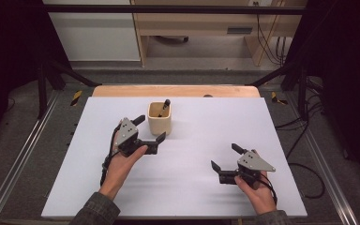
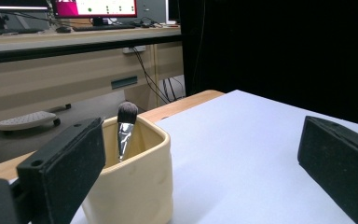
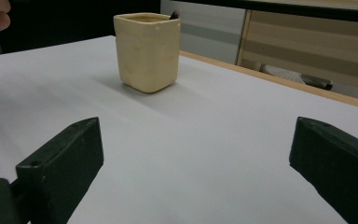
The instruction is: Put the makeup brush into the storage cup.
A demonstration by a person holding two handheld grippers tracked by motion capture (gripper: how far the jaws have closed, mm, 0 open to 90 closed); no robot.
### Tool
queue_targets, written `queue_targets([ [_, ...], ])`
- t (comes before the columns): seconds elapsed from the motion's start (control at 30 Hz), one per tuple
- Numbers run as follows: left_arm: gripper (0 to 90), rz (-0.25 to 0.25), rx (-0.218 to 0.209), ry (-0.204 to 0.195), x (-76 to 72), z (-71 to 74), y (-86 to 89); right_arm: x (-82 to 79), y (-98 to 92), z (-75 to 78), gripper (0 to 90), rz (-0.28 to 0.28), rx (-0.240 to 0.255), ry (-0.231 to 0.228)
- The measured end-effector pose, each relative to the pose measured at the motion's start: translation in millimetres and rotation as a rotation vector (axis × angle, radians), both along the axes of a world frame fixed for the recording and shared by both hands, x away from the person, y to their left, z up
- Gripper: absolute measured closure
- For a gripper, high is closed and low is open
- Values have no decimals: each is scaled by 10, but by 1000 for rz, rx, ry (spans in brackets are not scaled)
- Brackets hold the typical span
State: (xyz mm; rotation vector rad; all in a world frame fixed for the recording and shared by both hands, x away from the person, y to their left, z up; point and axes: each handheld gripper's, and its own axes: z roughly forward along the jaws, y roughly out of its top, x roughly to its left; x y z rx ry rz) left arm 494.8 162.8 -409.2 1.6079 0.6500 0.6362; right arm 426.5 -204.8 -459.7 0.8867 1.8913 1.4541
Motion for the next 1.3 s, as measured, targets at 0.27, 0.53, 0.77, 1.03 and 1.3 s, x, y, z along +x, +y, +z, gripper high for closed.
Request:
queue_targets([
  [0.27, 6, -13, 9, -4, -68, -50, 25, 5, -44, 7, 44, -2, 33, -3],
  [0.53, 8, -30, 26, -9, -160, -85, 84, 11, -78, 26, 40, -12, 34, -28],
  [0.77, 8, -40, 37, -11, -247, -103, 144, 19, -113, 40, 40, -23, 35, -39],
  [1.03, 11, -39, 26, -10, -377, -174, 285, 26, -151, 51, 41, -51, 28, -55],
  [1.3, 11, -18, 30, -14, -451, -198, 508, 30, -199, 66, 37, -60, 32, -65],
])
